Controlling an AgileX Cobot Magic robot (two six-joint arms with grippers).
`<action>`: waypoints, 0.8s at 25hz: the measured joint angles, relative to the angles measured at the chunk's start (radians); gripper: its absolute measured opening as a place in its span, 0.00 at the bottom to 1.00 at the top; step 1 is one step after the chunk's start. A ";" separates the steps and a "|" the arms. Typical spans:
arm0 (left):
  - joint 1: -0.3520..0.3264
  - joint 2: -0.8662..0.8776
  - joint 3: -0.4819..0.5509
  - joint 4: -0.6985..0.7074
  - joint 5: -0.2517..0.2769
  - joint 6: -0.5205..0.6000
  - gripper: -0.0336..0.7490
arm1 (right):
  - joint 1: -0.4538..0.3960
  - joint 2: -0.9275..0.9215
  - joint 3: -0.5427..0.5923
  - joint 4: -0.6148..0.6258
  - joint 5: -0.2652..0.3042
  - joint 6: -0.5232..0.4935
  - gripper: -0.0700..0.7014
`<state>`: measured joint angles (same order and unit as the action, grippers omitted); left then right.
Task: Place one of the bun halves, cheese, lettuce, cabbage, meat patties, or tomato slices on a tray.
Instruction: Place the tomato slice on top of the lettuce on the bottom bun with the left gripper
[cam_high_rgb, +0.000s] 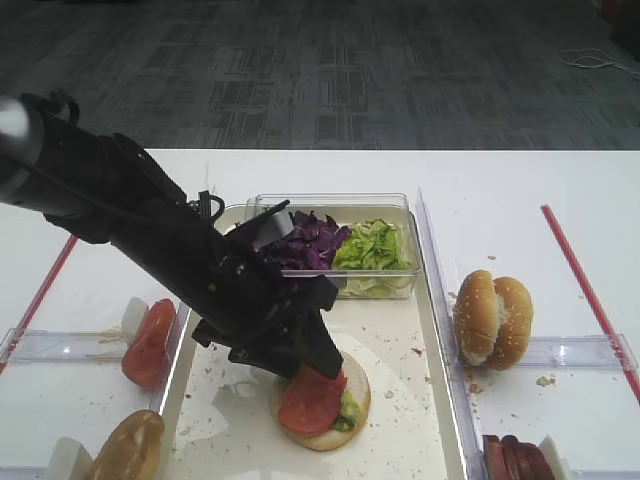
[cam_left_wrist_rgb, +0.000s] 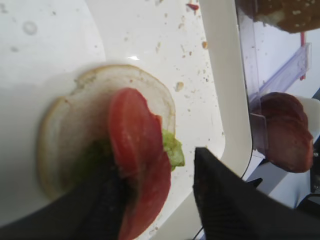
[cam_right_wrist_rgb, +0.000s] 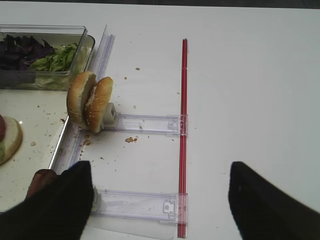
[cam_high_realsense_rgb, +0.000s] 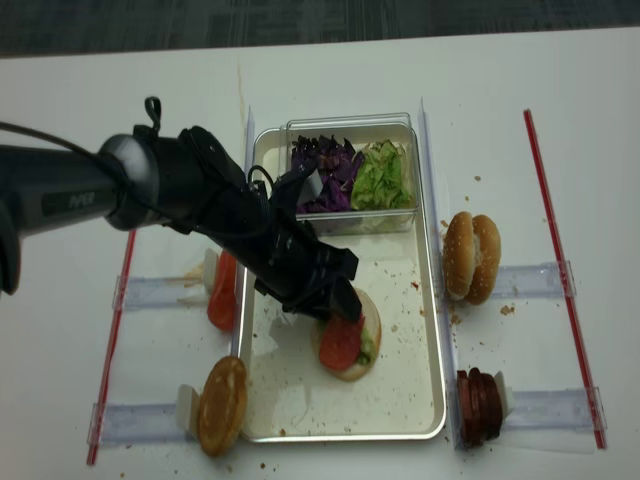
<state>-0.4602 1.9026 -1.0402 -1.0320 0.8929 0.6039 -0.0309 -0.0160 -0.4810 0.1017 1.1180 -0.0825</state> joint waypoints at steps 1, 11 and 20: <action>0.011 0.000 0.000 0.000 0.000 0.000 0.45 | 0.000 0.000 0.000 0.000 0.000 0.000 0.86; 0.108 0.000 0.000 0.037 0.017 -0.013 0.45 | 0.000 0.000 0.000 0.000 0.000 0.000 0.86; 0.115 -0.090 -0.002 0.064 0.043 -0.013 0.45 | 0.000 0.000 0.000 0.000 0.000 0.000 0.86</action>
<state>-0.3455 1.8126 -1.0425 -0.9684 0.9360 0.5907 -0.0309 -0.0160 -0.4810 0.1017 1.1180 -0.0825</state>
